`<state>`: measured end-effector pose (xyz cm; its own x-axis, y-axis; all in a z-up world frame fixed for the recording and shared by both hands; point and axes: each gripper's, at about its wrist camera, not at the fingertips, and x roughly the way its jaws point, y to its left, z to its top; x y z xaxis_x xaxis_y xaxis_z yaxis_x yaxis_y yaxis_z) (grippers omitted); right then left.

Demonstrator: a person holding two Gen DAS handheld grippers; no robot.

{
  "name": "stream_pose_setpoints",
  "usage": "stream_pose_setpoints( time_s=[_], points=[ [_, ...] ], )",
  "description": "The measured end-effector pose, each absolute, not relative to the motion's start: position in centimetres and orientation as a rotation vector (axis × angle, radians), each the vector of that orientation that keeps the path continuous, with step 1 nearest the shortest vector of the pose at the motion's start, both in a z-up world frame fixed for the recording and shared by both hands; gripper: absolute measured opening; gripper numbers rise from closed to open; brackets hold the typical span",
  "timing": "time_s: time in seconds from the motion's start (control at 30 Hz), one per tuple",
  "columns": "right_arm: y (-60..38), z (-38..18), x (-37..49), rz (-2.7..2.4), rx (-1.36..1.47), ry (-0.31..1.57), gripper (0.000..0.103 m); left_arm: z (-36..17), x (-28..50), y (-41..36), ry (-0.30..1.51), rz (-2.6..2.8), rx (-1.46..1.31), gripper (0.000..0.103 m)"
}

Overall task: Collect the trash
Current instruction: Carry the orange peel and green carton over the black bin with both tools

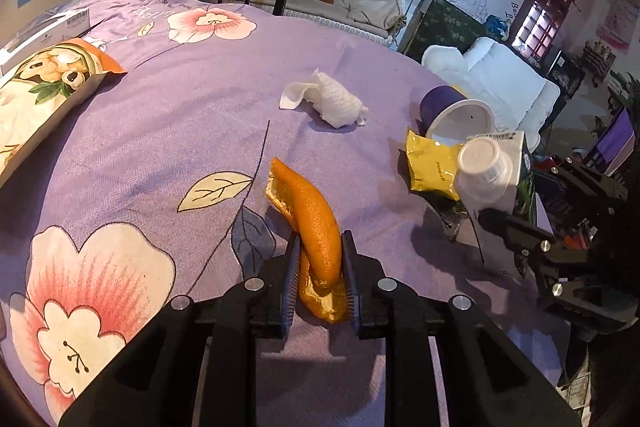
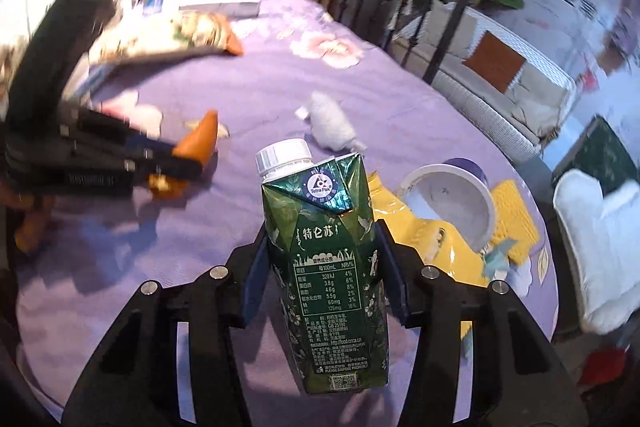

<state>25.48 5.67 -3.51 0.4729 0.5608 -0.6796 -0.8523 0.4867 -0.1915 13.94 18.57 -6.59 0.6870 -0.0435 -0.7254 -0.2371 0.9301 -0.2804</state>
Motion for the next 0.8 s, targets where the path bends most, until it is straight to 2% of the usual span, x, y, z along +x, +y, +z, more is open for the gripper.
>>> stream_pose_setpoints(
  time_s=[0.3,0.8],
  points=[
    [1.2,-2.0,21.4,0.881,-0.322,0.583,0.050,-5.7,11.8,14.9,0.772,0.035,-0.361,0.021],
    [-8.8,-1.2,17.1,0.736,-0.091,0.574,0.050,-3.9,10.5,6.9,0.729,-0.131,-0.274,0.021]
  ],
)
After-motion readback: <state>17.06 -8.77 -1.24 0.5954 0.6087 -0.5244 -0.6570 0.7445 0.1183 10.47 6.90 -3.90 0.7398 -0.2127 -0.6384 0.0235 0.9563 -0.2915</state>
